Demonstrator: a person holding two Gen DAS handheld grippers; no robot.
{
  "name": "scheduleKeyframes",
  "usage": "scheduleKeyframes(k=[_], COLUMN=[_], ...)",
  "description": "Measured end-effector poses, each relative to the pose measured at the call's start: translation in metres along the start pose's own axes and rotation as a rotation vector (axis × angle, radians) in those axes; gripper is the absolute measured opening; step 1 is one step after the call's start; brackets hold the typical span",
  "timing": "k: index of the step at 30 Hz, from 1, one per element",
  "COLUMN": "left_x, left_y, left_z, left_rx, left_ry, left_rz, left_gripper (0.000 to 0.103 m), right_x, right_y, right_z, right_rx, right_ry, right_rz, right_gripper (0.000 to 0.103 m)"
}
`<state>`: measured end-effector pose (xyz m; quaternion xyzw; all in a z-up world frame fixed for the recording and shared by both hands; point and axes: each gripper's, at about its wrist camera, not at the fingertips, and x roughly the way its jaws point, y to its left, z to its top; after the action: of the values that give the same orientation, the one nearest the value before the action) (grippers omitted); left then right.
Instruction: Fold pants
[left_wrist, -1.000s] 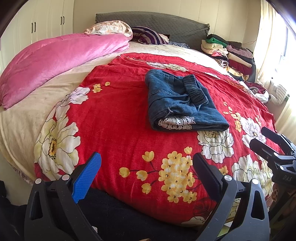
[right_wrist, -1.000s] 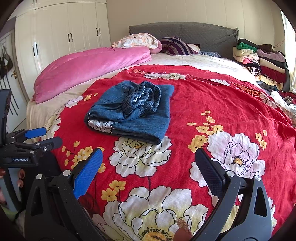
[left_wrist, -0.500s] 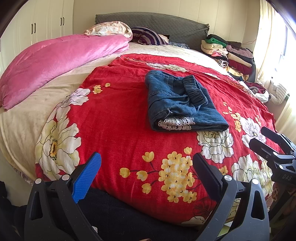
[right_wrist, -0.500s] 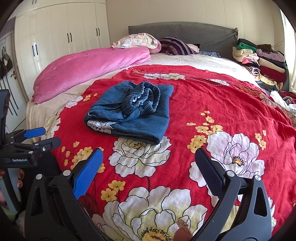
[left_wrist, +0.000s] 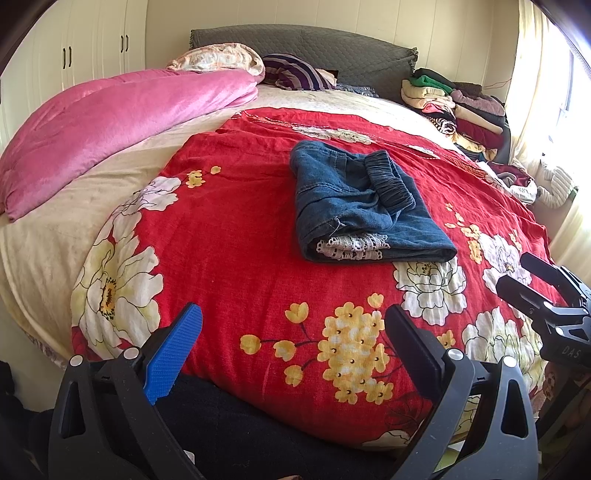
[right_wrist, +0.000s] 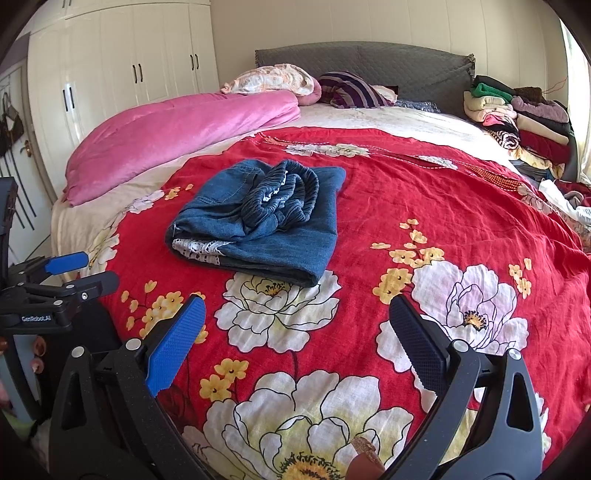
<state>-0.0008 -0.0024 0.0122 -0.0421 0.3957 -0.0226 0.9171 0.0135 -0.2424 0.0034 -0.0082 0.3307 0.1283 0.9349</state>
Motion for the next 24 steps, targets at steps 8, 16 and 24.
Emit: scheduleKeyframes(k=[8,16,24], left_x=[-0.0004,-0.0006,0.0005], left_y=[0.0015,0.0033,0.0018], left_z=[0.001,0.002,0.0036], left_rx=[0.003,0.008,0.037], left_ry=[-0.003,0.003,0.004], left_rz=[-0.002,0.004,0.0], left_gripper=[0.099,0.099,0.099], right_x=[0.0005,0.0004,0.0012], right_y=[-0.0005,-0.0009,-0.0069], right_z=[0.0004,0.0002,0.0002], right_rx=[-0.001,0.0,0.01], right_ry=[0.001,0.002,0.006], right_rz=[-0.002,-0.003,-0.022], right_gripper=[0.094,0.094,0.094])
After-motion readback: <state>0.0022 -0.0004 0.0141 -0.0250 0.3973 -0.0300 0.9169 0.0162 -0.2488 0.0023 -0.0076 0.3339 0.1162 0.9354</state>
